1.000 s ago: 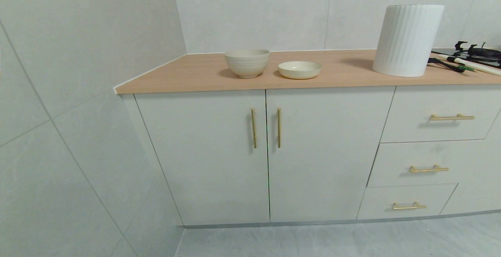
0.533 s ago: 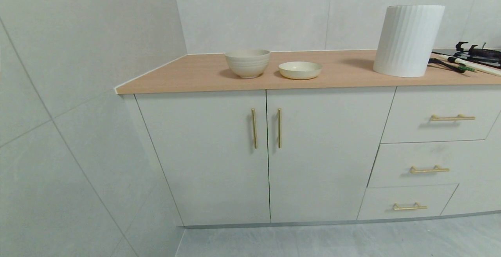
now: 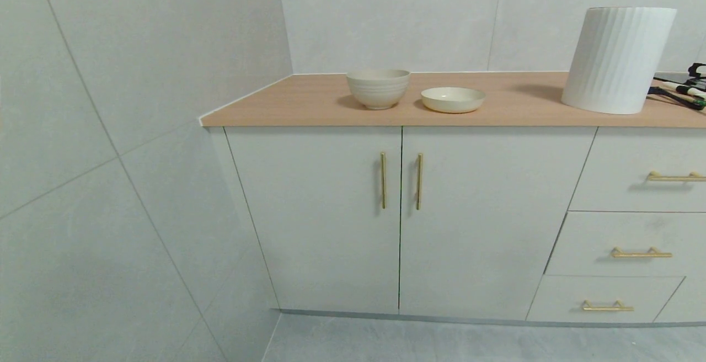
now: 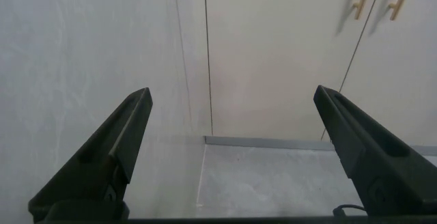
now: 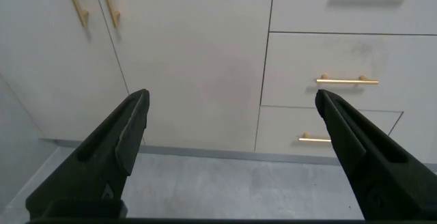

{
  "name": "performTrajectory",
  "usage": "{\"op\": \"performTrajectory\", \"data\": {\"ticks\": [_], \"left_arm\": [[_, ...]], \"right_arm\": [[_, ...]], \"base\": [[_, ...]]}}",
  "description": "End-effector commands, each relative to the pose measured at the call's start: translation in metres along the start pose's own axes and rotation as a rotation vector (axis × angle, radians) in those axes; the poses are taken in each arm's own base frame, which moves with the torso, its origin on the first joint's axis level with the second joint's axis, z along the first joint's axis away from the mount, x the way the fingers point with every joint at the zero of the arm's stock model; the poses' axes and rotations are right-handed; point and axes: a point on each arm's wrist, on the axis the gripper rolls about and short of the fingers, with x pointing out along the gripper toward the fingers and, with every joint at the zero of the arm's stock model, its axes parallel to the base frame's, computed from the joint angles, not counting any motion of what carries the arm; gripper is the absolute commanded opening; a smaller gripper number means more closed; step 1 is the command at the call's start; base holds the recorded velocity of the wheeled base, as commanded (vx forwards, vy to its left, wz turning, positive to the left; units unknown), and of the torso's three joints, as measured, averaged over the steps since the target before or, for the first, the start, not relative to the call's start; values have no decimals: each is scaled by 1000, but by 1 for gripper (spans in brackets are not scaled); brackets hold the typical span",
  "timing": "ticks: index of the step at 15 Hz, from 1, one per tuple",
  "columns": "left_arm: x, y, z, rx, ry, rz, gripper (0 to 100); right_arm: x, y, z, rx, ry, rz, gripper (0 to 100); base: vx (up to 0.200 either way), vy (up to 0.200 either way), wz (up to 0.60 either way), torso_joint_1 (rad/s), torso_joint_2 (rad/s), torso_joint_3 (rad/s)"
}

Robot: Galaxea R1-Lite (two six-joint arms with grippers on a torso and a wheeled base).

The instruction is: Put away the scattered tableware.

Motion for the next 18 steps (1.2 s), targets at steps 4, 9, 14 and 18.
{"op": "performTrajectory", "data": {"ticks": [4, 9, 14, 18], "left_arm": [[0, 0, 0, 0, 0, 1, 100], [0, 0, 0, 1, 1, -1, 100], [0, 0, 0, 1, 0, -1, 100], [0, 0, 0, 1, 0, -1, 100]], "right_arm": [[0, 0, 0, 0, 0, 1, 100], [0, 0, 0, 0, 0, 1, 100], [0, 0, 0, -2, 0, 1, 100], [0, 0, 0, -2, 0, 1, 100]], "base": [[0, 0, 0, 0, 0, 0], [160, 0, 0, 0, 4, 5], [160, 0, 0, 3, 2, 1], [0, 0, 0, 0, 0, 0]]}}
